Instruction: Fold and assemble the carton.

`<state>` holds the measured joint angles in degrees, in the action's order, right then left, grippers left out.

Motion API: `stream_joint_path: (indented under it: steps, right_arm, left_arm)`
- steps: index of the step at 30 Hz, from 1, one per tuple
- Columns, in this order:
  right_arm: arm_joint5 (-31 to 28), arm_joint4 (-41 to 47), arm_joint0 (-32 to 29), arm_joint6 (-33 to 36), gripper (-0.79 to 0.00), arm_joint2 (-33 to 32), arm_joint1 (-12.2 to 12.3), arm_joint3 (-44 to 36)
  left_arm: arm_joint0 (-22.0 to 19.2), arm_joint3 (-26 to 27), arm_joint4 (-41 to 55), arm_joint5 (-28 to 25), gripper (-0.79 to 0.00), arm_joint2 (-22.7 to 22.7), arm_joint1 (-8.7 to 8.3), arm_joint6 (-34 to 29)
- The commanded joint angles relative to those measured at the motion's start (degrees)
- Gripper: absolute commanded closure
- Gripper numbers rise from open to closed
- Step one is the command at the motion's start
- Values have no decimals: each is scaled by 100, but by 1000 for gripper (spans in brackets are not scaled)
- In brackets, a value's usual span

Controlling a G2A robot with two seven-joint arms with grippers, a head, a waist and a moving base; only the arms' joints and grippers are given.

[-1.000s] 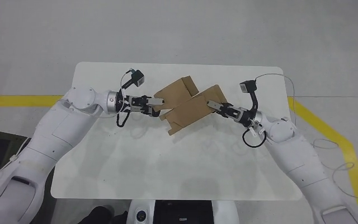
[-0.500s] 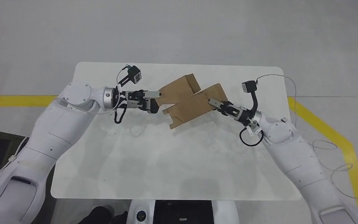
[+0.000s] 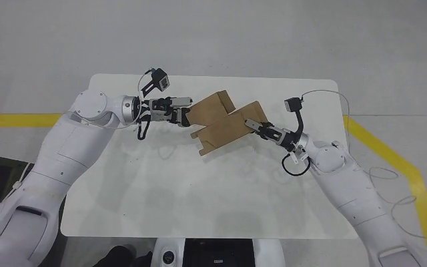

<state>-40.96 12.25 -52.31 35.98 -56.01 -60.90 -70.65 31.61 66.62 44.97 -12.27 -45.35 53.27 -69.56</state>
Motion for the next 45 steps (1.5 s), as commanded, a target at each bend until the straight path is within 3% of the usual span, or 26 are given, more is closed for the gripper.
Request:
stream_joint_path:
  steps: [1, 20, 22, 31, 41, 45]
  right_arm:
    - [-9, 0, 3, 2, 0, 6, -13, 3]
    - [-67, 32, 12, 17, 0, 2, -134, 70]
    - [-70, 26, 11, 21, 0, -5, -143, 77]
    - [-79, -10, 2, 22, 0, -70, -176, 122]
    - [-60, -54, -24, 68, 0, -137, -202, 118]
    - [-50, -60, -31, 99, 0, -167, -210, 114]
  left_arm:
    - [-14, -19, -35, -12, -785, 13, 33, 39]
    - [30, -293, -591, 26, -776, -68, 213, 304]
    - [45, -301, -616, 33, -674, -94, 223, 303]
    - [140, -350, -923, 95, -391, -176, 244, 257]
    - [199, -339, -1328, 98, -308, -243, 261, 177]
    - [219, -346, -1420, 106, -203, -275, 271, 146]
